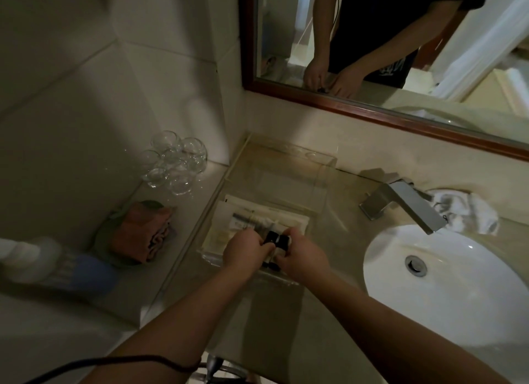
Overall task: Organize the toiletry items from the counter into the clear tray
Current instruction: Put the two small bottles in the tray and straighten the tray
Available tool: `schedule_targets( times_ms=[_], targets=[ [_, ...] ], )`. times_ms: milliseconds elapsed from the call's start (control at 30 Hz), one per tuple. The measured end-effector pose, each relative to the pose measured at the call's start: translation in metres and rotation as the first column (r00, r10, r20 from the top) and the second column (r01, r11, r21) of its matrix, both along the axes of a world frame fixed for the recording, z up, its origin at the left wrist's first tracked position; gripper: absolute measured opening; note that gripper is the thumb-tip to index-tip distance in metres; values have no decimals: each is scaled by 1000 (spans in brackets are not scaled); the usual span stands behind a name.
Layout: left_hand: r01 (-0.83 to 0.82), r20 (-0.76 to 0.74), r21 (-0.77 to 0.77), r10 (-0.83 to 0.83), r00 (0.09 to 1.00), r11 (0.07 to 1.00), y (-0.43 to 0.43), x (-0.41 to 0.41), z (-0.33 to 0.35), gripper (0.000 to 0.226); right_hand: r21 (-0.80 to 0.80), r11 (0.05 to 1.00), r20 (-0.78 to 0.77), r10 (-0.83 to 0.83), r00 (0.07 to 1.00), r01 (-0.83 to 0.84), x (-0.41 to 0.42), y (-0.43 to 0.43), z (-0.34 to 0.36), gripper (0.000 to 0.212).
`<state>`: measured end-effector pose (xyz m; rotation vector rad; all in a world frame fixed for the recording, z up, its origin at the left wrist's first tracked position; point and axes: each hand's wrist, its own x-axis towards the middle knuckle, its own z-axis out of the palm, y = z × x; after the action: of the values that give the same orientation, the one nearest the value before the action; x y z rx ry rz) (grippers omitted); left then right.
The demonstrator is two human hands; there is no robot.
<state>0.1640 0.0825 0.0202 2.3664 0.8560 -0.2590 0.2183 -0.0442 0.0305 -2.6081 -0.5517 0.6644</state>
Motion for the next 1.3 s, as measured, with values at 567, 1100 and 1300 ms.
schedule_targets(
  times_ms=[567,1100,1300],
  targets=[
    [-83,115,56,76,990,995,1,-8,0,29,76,997,28,-14,1000,12,-1,-1,-6,50],
    [-73,265,-14,74,962,997,19,-15,-9,18,101,995,101,-6,995,-4,-5,2,-8,44],
    [-9,297,308,-88,951,951,54,-22,-16,39,126,992,105,-31,994,18,-5,4,-7,41]
  ],
)
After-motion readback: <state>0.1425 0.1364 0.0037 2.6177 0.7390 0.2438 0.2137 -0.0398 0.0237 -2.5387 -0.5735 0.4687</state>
